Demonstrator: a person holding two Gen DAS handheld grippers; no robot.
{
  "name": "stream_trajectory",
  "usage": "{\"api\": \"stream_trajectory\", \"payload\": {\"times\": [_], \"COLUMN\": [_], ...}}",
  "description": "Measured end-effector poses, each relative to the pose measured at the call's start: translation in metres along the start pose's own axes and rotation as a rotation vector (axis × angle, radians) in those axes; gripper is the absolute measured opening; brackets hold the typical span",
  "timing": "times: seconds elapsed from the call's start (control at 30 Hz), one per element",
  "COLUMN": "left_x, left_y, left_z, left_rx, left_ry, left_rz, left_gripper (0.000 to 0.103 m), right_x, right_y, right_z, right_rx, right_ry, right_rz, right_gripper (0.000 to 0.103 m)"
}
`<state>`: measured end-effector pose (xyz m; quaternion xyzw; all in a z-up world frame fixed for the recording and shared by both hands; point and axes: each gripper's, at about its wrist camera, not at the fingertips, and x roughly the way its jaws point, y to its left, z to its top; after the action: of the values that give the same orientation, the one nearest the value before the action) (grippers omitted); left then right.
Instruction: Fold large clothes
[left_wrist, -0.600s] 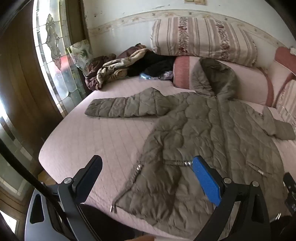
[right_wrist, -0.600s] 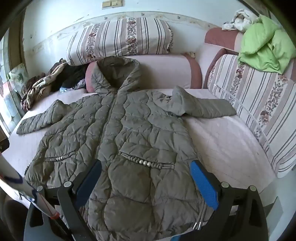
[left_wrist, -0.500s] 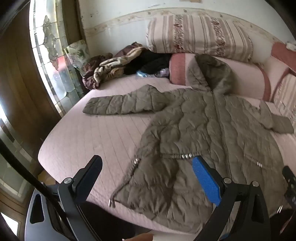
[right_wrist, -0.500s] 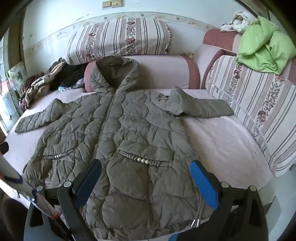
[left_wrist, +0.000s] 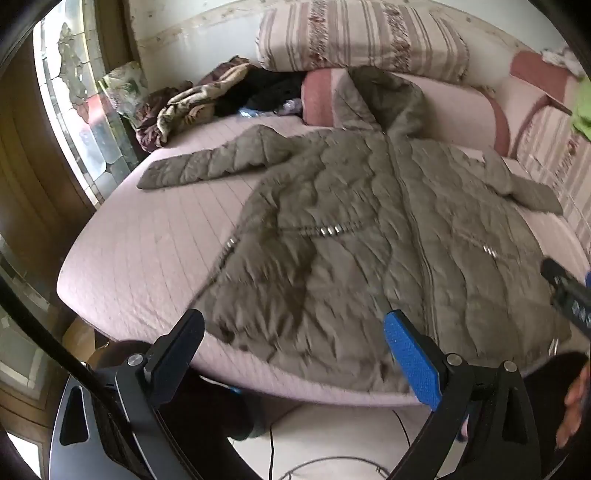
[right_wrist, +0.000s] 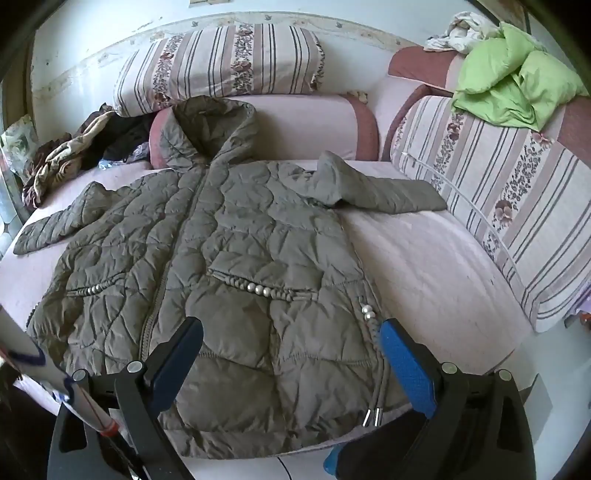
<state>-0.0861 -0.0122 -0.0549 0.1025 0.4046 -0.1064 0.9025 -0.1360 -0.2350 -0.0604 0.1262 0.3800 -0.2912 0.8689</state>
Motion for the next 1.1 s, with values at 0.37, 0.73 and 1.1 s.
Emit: {"api": "stream_trajectory", "payload": {"times": [0.37,0.73,1.1], "left_x": [-0.021,-0.02,-0.03], "left_y": [0.001,-0.007,-0.01], "left_z": [-0.02,-0.029,-0.027], "left_rx": [0.008,0.047,0.05], "left_ry": [0.001,0.044,0.002], "left_rz": [0.024,-0.045,-0.074], "left_gripper": [0.098,0.098,0.098], "right_x": [0.002,-0.008,-0.011], "right_y": [-0.004,-0.002,-0.004], "right_z": [-0.009,-0.015,-0.021], "right_rx": [0.005,0.016,0.01], "right_ry": [0.033,0.024,0.041], "right_rz": [-0.015,-0.014,-0.02], "right_gripper": [0.099,0.099,0.099]}}
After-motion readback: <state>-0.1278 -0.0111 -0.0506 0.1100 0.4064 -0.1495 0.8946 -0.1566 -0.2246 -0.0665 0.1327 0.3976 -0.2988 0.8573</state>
